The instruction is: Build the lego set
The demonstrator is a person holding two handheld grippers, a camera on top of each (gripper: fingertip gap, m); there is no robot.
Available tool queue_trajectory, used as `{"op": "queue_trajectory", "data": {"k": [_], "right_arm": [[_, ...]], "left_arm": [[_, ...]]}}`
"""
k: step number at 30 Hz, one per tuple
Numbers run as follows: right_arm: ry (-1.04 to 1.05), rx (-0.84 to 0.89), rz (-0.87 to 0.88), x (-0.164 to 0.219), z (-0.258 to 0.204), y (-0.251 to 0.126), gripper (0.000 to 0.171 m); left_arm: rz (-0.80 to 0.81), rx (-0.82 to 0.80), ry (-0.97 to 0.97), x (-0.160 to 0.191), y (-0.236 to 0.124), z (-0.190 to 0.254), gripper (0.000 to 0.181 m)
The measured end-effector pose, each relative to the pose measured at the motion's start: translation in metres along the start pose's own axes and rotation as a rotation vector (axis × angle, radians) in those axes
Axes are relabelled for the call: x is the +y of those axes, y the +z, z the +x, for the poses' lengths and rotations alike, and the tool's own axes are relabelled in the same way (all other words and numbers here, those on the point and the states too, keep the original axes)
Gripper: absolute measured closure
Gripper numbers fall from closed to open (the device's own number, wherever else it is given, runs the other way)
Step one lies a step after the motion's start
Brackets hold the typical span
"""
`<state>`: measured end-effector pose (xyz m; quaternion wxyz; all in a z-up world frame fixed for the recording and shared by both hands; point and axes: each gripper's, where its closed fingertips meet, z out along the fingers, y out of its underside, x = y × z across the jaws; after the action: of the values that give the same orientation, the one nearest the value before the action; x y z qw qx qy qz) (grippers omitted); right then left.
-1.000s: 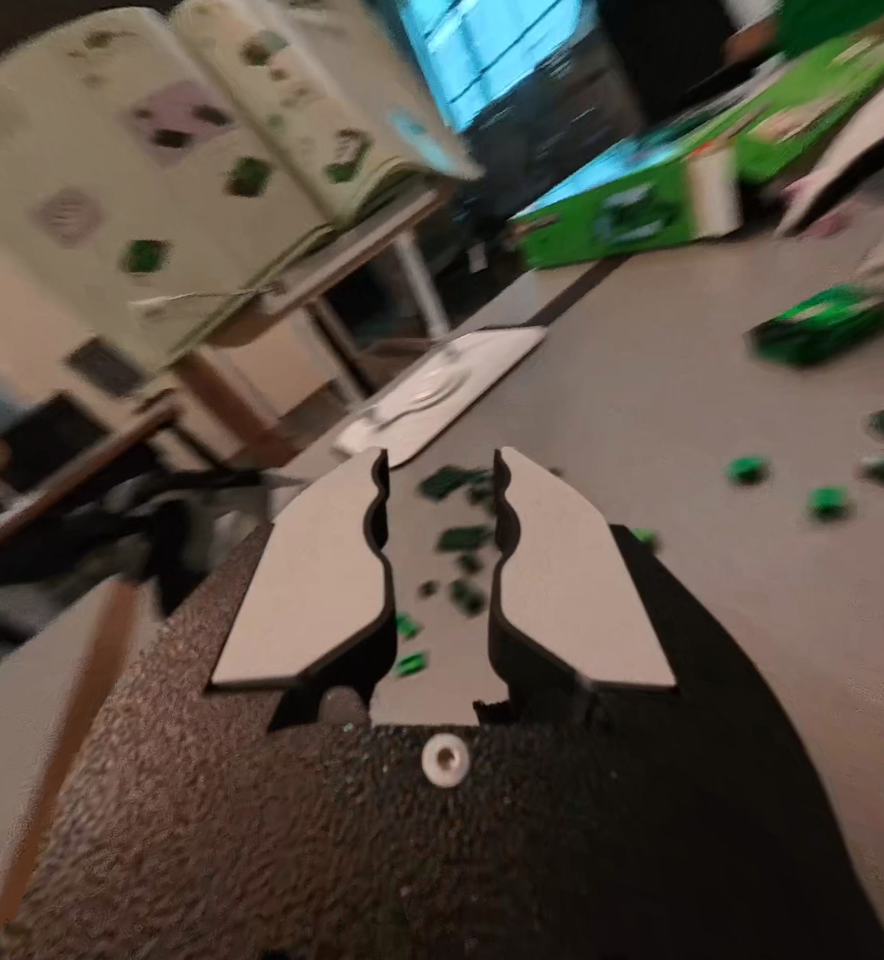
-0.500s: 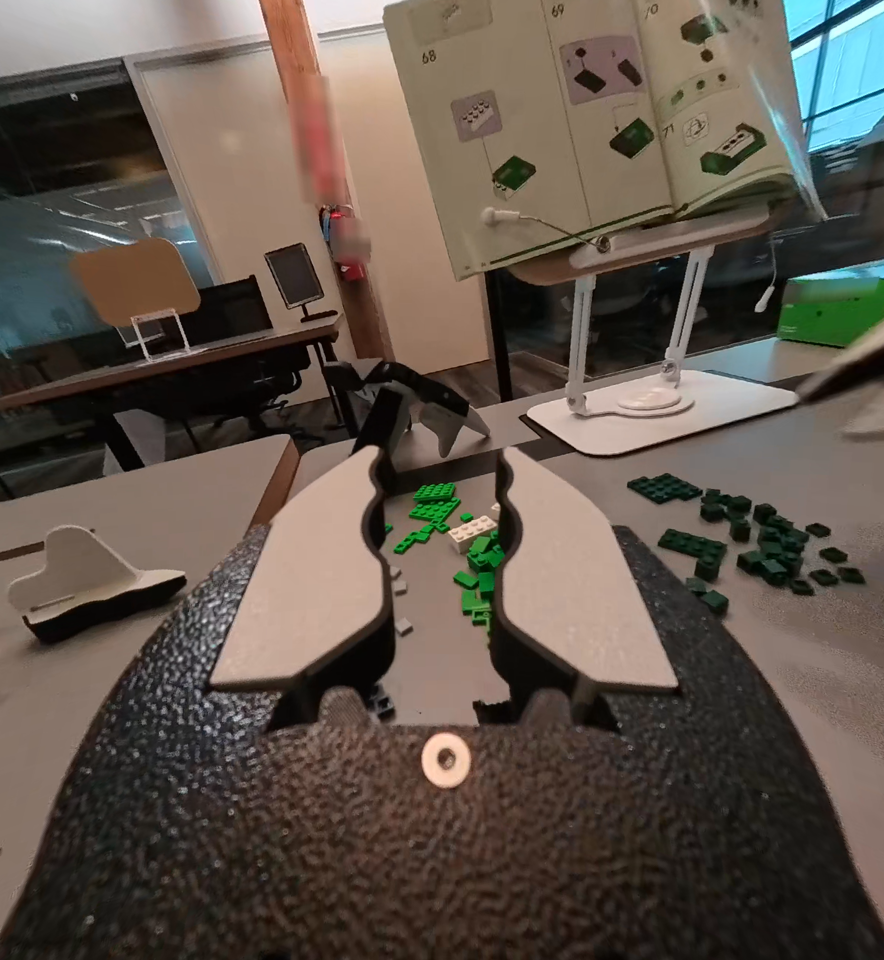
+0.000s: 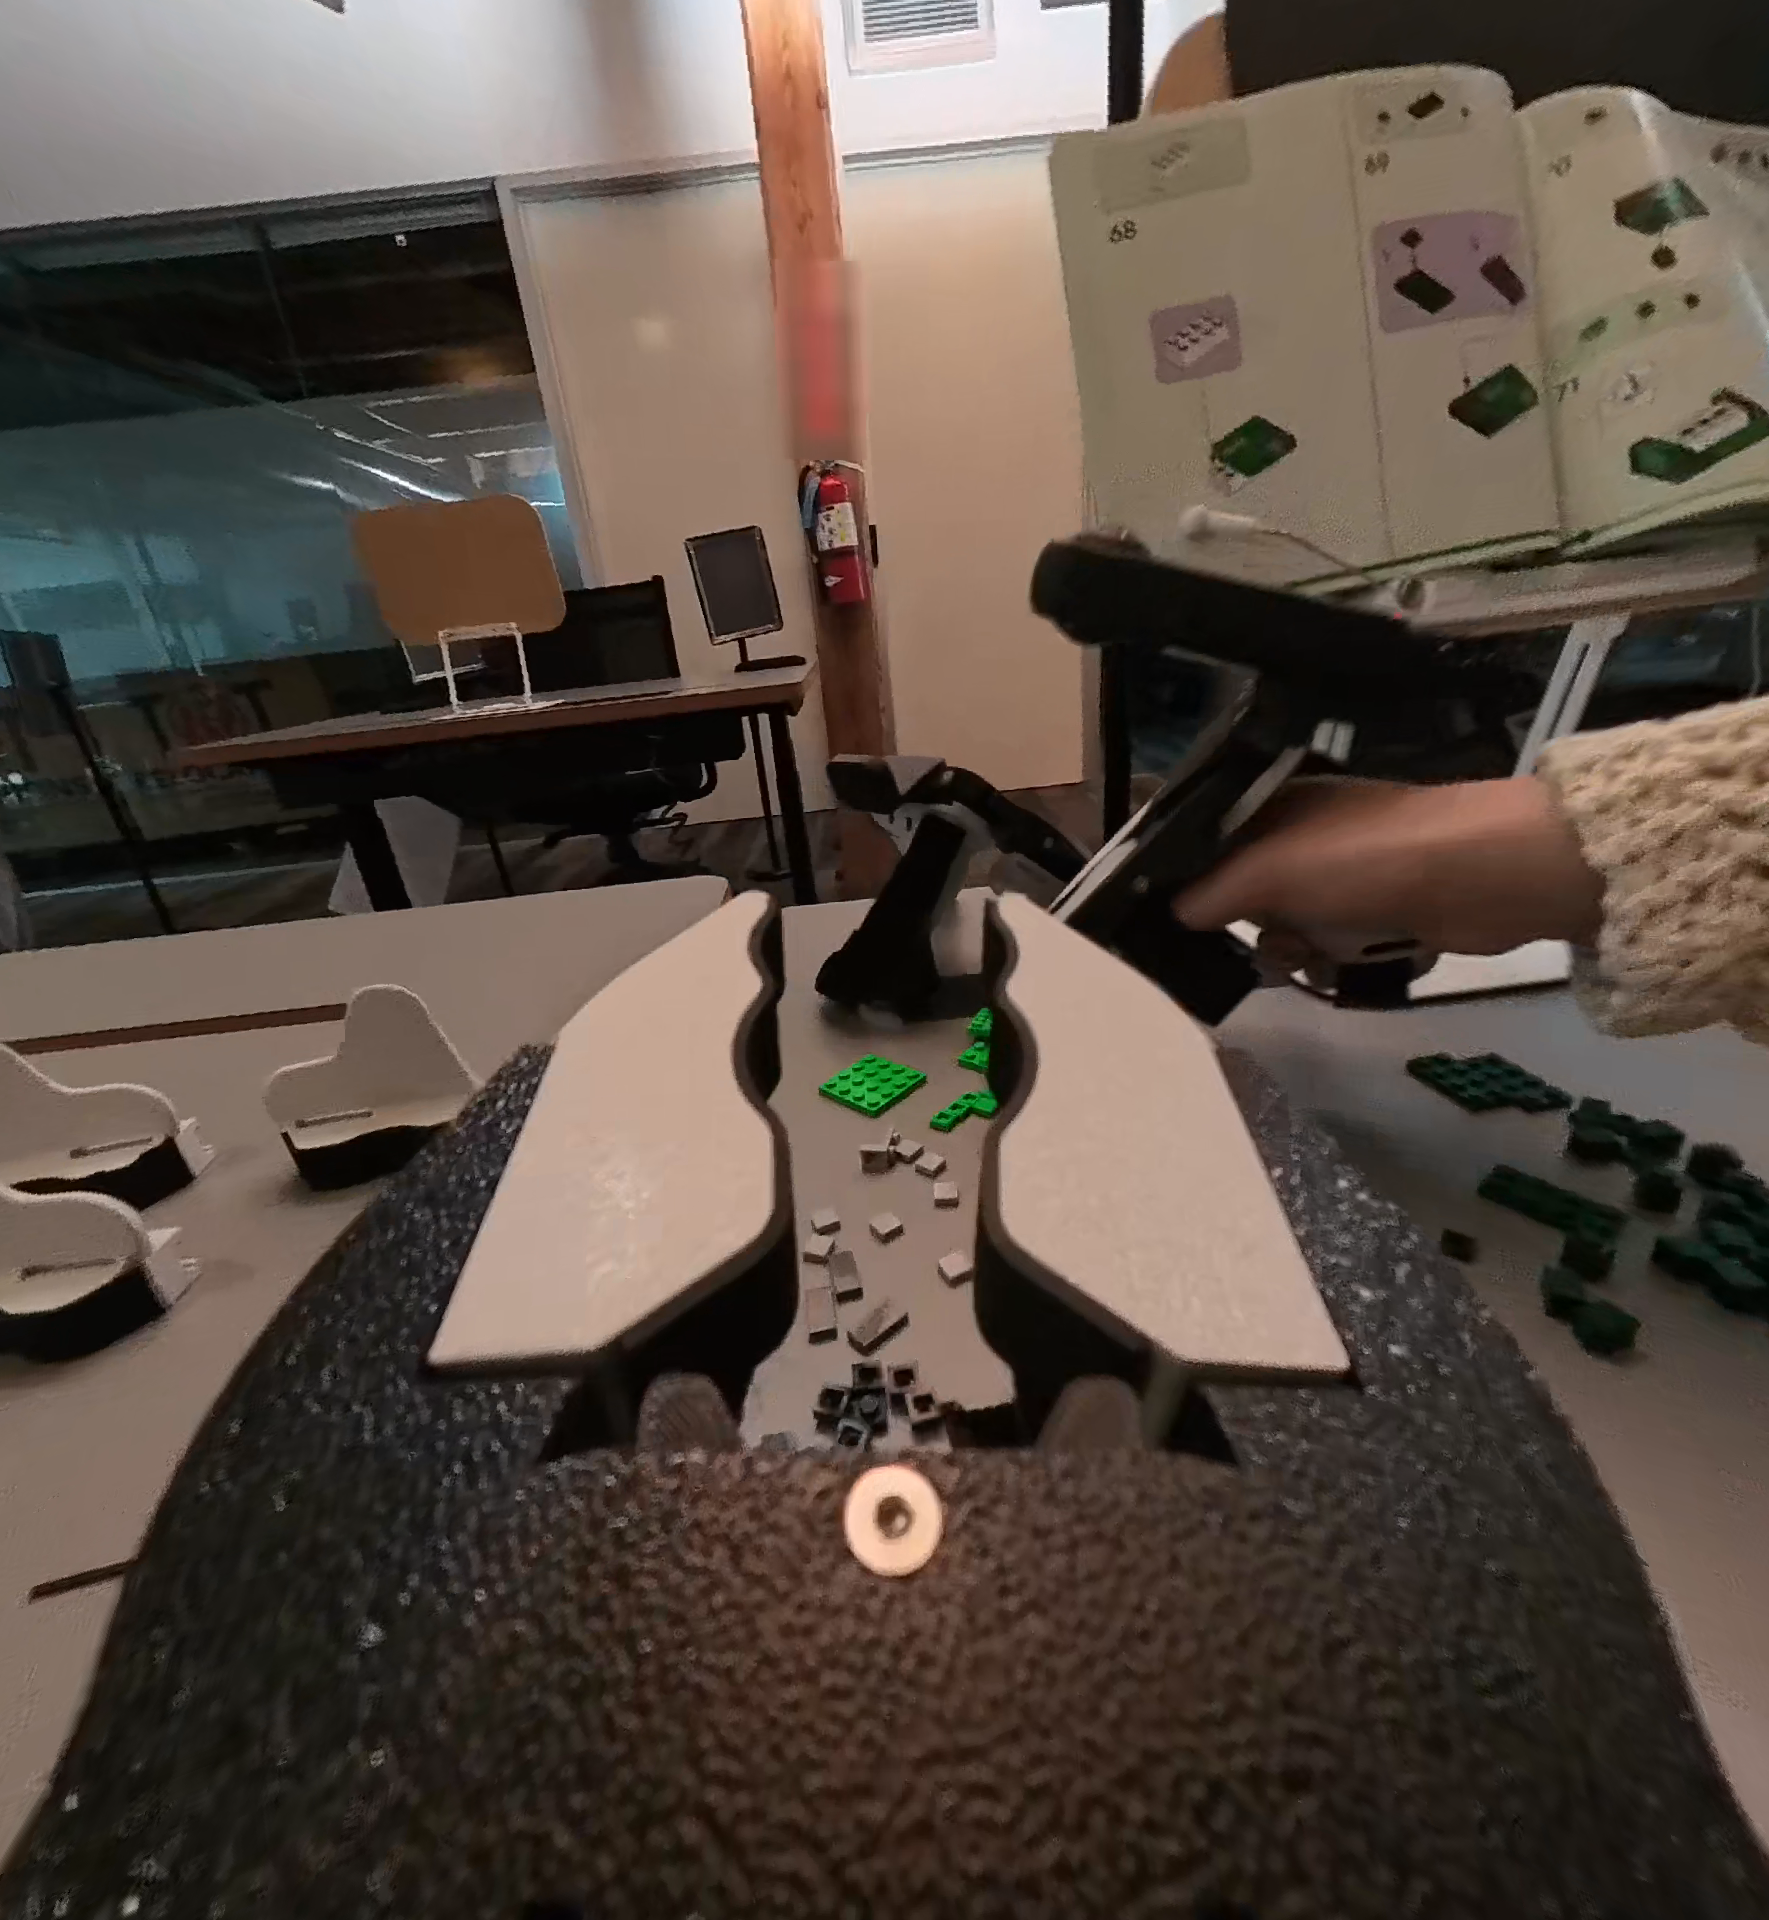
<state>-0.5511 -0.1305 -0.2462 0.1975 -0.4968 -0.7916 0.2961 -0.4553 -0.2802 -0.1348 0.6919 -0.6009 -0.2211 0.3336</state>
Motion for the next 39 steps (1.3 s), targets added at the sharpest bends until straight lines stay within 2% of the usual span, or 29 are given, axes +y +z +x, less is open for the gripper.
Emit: {"op": "queue_trajectory", "data": {"k": [8,12,16,20,25,29,34,39], "right_arm": [[0.025,0.002,-0.099,0.003,0.011,0.022,0.126],[0.056,-0.050,-0.111,0.004,0.004,0.022,0.139],[-0.033,0.001,-0.086,0.003,0.004,0.017,0.139],[-0.128,0.004,-0.004,-0.007,-0.010,-0.003,0.139],[-0.294,-0.001,0.124,-0.001,-0.044,-0.064,0.139],[-0.414,0.074,0.213,0.032,-0.065,-0.136,0.139],[-0.317,0.198,0.265,0.115,-0.074,-0.235,0.140],[-0.197,0.303,0.248,0.214,-0.085,-0.302,0.140]], "left_arm": [[0.011,0.018,-0.041,-0.002,0.002,0.002,0.145],[0.011,0.025,-0.060,-0.001,0.002,0.003,0.146],[0.005,0.026,-0.062,0.000,0.002,0.003,0.146],[0.007,0.025,-0.065,-0.001,0.002,0.002,0.146],[0.008,0.032,-0.079,0.000,0.002,0.003,0.146],[0.002,0.052,-0.085,0.001,0.004,0.009,0.146],[0.002,0.110,-0.133,0.003,0.007,0.030,0.146],[-0.040,0.286,-0.171,0.012,0.010,0.090,0.146]]}}
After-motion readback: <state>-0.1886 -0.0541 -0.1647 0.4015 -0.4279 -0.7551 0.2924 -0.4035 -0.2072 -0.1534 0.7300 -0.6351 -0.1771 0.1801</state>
